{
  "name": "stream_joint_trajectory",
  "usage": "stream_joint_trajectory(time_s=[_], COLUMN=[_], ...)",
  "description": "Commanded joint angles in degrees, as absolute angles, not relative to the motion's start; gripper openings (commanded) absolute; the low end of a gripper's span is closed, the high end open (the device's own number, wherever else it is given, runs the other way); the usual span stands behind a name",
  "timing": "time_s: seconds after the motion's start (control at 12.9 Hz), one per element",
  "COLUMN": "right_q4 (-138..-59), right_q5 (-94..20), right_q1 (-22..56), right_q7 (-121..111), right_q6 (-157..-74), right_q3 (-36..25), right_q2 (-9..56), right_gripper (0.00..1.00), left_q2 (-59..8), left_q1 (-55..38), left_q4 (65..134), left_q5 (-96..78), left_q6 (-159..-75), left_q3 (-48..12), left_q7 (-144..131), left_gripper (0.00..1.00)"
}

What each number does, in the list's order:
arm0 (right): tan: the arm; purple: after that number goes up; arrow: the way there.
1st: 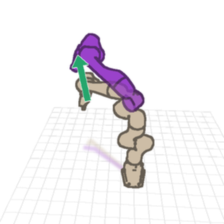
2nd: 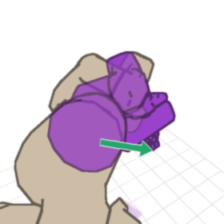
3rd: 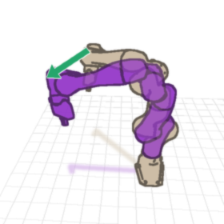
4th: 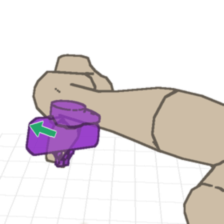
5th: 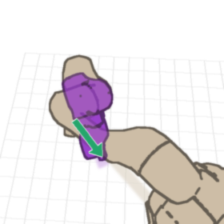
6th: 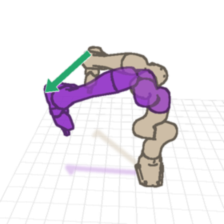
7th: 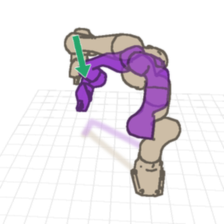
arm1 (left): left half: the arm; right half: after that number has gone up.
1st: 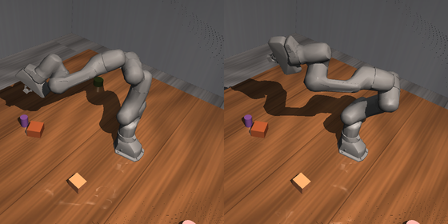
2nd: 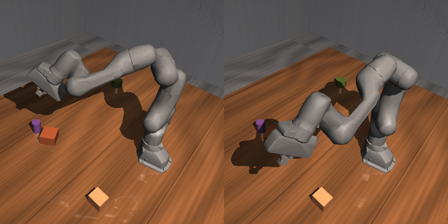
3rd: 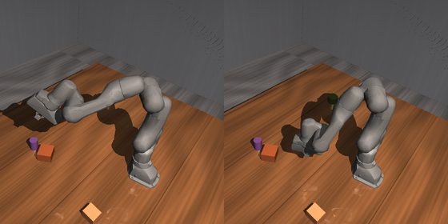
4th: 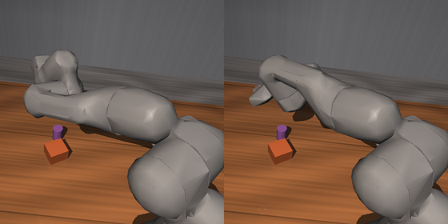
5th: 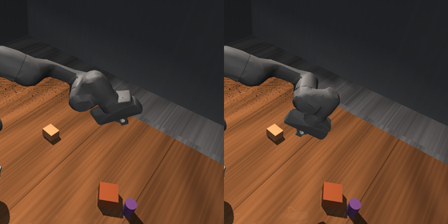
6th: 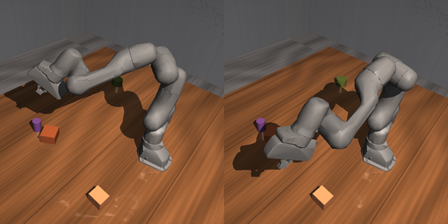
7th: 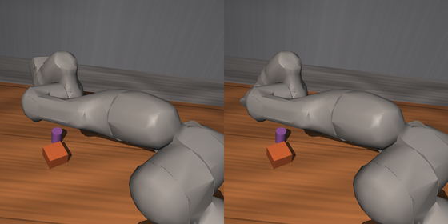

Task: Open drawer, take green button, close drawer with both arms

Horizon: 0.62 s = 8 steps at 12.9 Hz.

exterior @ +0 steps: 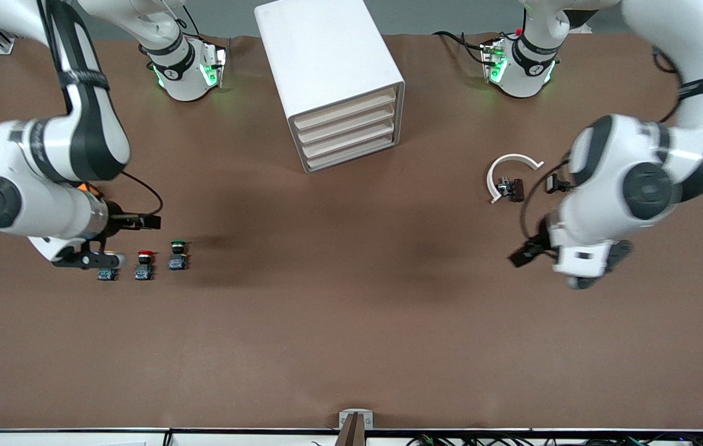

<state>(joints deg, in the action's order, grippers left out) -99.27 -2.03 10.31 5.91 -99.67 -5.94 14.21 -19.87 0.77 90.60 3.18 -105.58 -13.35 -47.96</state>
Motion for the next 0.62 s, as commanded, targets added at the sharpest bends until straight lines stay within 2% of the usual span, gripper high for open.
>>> stream_joint_trajectory(time_s=[0.0,0.31,0.54], right_q4=[-97.9,-94.6,-89.8], right_q5=[-0.9,-0.4,0.0], right_q1=[9.3,7.9,3.7], right_q7=[6.6,6.0,3.8], right_q6=[-94.9,-89.5,-85.4], right_q3=[-5.4,-5.5,-5.3], right_q2=[9.2,5.9,5.4], right_gripper=[1.0,1.0,1.0], left_q2=[-14.7,-9.7,-6.4], left_q1=[5.0,9.7,10.8], left_q4=[91.1,91.1,91.1], left_q5=[3.9,3.9,3.9], left_q6=[-100.0,-98.3,-95.3], left_q3=[-14.0,-14.1,-13.9], left_q7=[-43.3,-37.6,-32.2], left_gripper=[1.0,1.0,1.0])
